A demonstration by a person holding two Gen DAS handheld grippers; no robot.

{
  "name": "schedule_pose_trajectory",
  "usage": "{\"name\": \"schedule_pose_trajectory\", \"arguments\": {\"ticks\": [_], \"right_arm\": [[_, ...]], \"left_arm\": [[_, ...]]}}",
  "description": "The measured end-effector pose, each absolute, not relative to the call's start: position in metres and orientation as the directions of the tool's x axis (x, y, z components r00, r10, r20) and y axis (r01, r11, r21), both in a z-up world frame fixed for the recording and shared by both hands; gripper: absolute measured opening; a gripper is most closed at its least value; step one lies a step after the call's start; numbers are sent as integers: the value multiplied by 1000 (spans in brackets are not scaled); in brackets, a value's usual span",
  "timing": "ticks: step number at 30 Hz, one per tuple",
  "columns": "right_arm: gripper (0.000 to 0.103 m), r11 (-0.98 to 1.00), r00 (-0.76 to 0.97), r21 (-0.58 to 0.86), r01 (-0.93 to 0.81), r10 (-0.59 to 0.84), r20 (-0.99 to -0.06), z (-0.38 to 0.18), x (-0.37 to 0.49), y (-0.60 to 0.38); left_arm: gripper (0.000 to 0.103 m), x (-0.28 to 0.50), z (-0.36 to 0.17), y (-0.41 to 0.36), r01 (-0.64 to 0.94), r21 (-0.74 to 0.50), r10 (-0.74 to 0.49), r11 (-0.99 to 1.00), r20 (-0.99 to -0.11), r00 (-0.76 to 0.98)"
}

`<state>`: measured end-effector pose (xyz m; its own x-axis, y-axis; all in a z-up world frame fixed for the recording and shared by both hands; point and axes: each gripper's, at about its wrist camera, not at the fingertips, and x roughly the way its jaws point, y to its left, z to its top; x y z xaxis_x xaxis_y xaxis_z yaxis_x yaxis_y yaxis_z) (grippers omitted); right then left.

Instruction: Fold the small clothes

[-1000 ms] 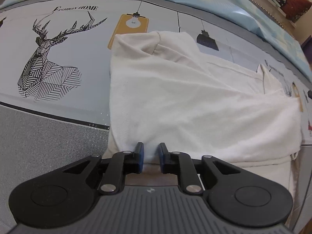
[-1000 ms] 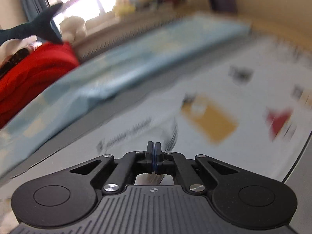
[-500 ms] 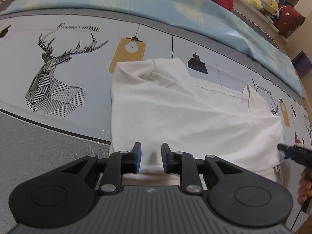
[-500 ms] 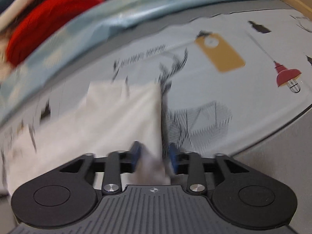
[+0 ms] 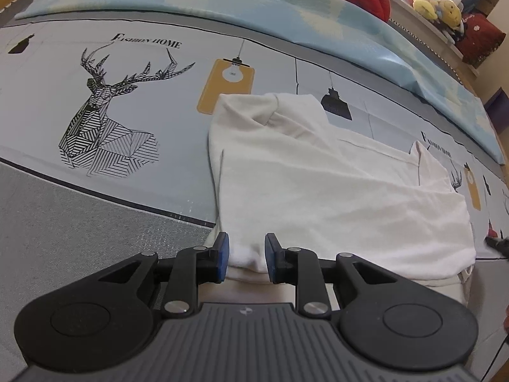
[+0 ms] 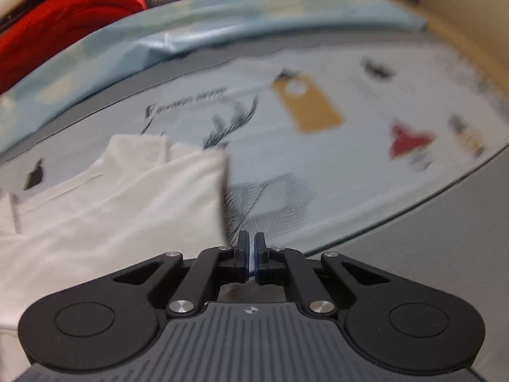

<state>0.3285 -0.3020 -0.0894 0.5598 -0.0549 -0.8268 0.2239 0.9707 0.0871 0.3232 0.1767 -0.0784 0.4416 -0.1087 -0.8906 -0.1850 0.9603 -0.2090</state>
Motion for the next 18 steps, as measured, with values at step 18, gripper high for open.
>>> {"name": "schedule_pose_trajectory", "arguments": {"ticks": [18], "right_arm": [[13, 991, 496, 125, 39, 89, -864, -90, 314, -276]], "left_arm": [[37, 304, -85, 184, -242, -174, -70, 954, -920, 386]]}}
